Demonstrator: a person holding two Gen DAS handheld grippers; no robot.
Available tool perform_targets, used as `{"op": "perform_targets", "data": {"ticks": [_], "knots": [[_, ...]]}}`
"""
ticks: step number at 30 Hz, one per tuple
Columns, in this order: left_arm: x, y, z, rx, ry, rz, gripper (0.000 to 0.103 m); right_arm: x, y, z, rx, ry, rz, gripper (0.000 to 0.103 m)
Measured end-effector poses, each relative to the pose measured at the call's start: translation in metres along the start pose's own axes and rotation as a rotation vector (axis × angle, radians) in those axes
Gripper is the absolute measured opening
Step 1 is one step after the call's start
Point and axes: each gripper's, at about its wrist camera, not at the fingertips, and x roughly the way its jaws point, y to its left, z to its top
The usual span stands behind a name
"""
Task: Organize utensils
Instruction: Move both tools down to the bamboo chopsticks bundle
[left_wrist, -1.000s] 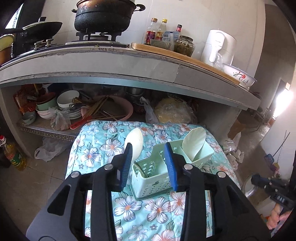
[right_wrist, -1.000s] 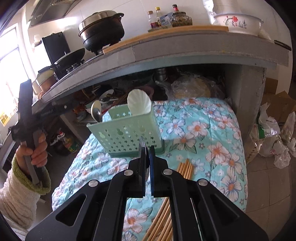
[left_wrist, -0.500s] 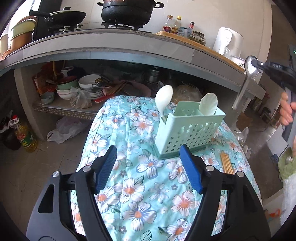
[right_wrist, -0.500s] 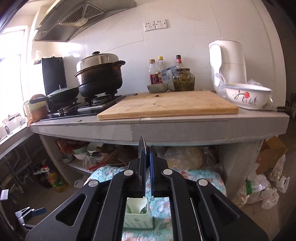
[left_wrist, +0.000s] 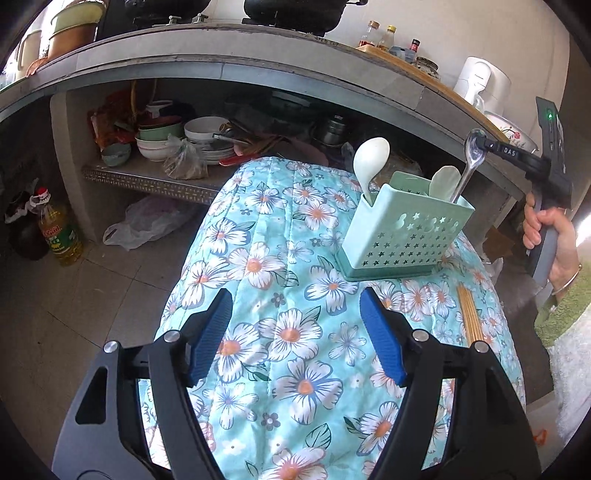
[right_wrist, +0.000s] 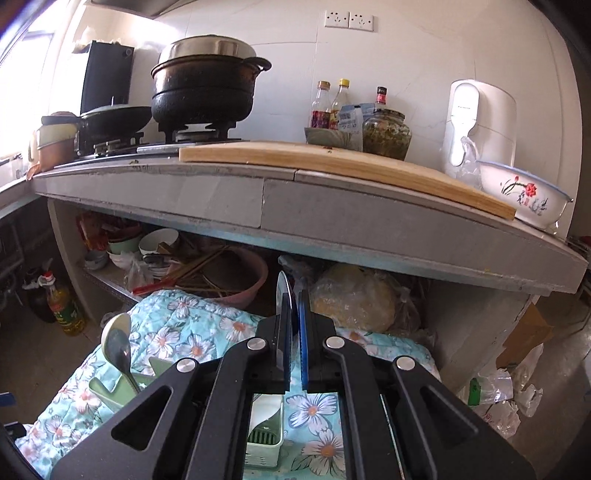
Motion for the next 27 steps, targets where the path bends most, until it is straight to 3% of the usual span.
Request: {"op": "perform_targets", "data": {"ticks": [6,10,18,23,27], "knots": [[0.003,-0.004,0.000,0.002,0.005,-0.019,0.068,-0.001,-0.001,-0.018,0.042,0.072,0.107,0.009],[0.005,-0.009,-0.002,0.005,0.016,-0.038,0.068,-0.018,-0.013,-0.022,0.128,0.076,0.199,0.028],[0.005,-0.020,-0.008,0.028,0.024,-0.077,0.068,-0.077,-0.047,-0.043,0.284,0.056,0.306,0.034],[0.011,-0.029,-0.016,0.042,0.058,-0.110,0.068,-0.099,-0.074,-0.099,0.393,0.169,0.297,0.034],[0.019,-0.046,-0.024,0.069,0.095,-0.158,0.068,-0.095,-0.093,-0.175,0.519,0.347,0.272,0.034]]}}
